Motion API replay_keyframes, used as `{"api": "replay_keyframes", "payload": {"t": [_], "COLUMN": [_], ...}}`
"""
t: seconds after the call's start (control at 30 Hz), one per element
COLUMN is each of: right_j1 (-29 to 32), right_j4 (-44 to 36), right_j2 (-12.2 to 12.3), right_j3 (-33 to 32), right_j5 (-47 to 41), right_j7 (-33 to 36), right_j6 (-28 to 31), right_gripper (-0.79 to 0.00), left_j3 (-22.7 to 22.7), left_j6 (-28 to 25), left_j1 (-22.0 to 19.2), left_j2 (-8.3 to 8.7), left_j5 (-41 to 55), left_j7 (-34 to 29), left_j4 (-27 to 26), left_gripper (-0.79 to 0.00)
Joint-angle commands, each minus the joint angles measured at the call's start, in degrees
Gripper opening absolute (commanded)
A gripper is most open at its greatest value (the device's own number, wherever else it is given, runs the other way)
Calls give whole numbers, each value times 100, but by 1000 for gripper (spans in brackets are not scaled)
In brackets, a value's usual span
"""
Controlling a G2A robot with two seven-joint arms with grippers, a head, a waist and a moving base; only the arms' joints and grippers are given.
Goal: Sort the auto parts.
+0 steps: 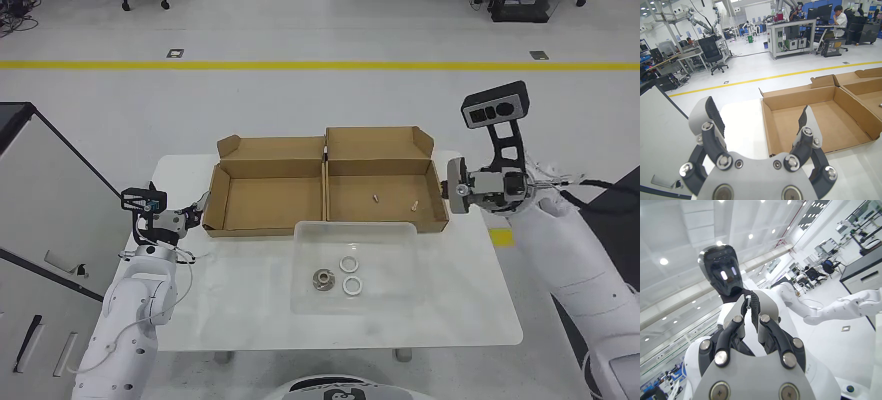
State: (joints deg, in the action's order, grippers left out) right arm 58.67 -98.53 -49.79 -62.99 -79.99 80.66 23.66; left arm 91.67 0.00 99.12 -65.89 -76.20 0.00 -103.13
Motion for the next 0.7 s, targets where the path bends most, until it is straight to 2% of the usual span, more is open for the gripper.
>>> {"api": "replay_keyframes", "payload": {"t": [0.0, 0.2, 0.3, 0.67], "right_j1": [-3, -3, 42, 50], "right_j4": [3, 3, -198, -605], "right_j2": [8, 8, -22, -438], "right_j3": [12, 12, -10, 544], "right_j5": [22, 22, 57, -2055], "right_j7": [-15, -15, -245, -51], "right_j6": [15, 15, -106, -728], "right_gripper": [-785, -785, -785, -785], "left_j3": [0, 0, 0, 0], "left_j6": [0, 0, 0, 0], "left_j1": [0, 0, 0, 0], "left_j2": [0, 0, 0, 0], "left_j5": [0, 0, 0, 0], "left_j7": [0, 0, 0, 0], "left_j4": [0, 0, 0, 0], "left_gripper": [0, 0, 0, 0]}}
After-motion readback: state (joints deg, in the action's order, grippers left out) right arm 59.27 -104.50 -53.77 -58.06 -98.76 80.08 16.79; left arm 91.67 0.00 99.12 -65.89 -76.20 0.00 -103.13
